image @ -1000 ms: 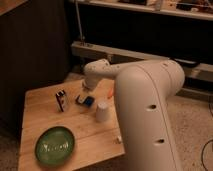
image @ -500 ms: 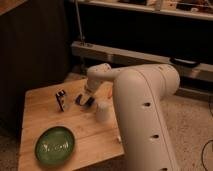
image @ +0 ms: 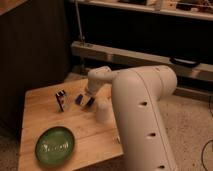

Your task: Place the white sponge in the ceramic bowl

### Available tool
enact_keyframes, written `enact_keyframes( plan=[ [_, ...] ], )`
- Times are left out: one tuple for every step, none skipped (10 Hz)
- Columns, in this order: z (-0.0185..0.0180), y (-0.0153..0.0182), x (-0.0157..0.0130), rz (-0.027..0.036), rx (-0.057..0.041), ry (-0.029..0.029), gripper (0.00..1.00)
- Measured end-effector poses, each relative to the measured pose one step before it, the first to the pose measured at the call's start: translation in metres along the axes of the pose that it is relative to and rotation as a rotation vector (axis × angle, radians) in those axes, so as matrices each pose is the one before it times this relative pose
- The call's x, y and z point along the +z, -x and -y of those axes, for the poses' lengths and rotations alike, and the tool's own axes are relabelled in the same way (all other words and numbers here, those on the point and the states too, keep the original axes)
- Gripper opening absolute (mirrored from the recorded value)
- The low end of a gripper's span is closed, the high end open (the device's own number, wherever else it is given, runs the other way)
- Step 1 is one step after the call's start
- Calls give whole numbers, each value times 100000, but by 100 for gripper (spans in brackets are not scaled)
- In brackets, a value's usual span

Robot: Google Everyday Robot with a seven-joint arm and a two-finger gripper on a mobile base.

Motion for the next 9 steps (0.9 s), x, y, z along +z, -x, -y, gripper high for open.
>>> enact_keyframes(
  plan=[
    [-25, -47, 210, 41, 402, 191, 80],
    [-63, -118, 248, -92, 269, 237, 80],
    [-87, -76, 247, -128, 272, 194, 80],
    [-106, -93, 193, -323, 57, 208, 80],
    [-23, -17, 116, -216, 9, 83, 80],
    [-99, -20, 175, -343, -51, 312, 80],
    [-85, -41, 160, -485, -117, 386, 78],
    [-77, -7, 114, -282, -199, 365, 70],
    [-106, -17, 159, -399, -298, 427, 59]
  ],
)
